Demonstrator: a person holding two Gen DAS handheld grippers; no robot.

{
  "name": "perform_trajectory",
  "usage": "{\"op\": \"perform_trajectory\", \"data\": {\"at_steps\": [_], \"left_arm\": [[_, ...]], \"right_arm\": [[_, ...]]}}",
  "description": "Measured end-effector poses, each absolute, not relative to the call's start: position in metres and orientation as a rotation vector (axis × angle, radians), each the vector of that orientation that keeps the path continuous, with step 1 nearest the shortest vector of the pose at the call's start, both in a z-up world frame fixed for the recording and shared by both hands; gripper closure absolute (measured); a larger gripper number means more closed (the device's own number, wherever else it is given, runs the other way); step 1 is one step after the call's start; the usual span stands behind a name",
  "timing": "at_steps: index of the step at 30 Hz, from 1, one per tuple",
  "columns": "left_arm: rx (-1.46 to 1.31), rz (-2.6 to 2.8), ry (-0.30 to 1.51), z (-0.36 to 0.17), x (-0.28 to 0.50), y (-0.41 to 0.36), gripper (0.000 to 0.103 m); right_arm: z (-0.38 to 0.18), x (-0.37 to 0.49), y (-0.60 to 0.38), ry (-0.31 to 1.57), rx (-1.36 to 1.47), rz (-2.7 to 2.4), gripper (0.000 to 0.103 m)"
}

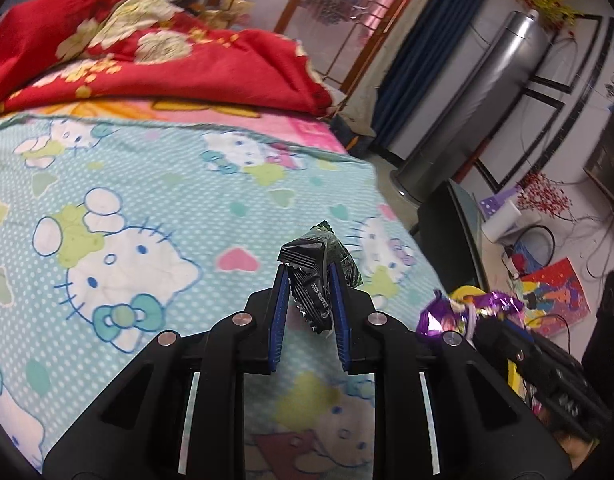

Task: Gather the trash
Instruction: 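Grasp the dark green snack bag with the left tool while the right tool grasps the purple wrapper, then carry the snack bag and purple wrapper over the yellow bin with both tools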

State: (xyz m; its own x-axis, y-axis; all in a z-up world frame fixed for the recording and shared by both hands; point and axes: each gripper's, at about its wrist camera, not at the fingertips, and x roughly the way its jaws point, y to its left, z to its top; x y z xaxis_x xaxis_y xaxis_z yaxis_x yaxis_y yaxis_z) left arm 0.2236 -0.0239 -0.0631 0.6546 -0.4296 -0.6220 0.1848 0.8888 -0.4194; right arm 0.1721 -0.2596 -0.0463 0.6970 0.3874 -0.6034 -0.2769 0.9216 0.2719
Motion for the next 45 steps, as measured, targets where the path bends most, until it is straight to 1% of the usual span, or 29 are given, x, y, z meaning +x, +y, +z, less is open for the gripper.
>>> {"op": "perform_trajectory", "data": {"at_steps": [23,36,45], "left_arm": [[-0.264,-0.499,0.695,-0.014,0.180,-0.083,0.088],[-0.206,-0.576,0.676,-0.001,0.164,-0.118,0.088],[-0.135,-0.647,0.679,0.002,0.148,-0.156,0.088]], "right_arm": [[-0.030,0.147,-0.340,0.633,0.172,0.216,0.085],[-0.029,0.127,-0.395,0.610,0.219,0.108,0.085],[-0.029,0.114,-0.433,0.589,0.243,0.025,0.085]]}}
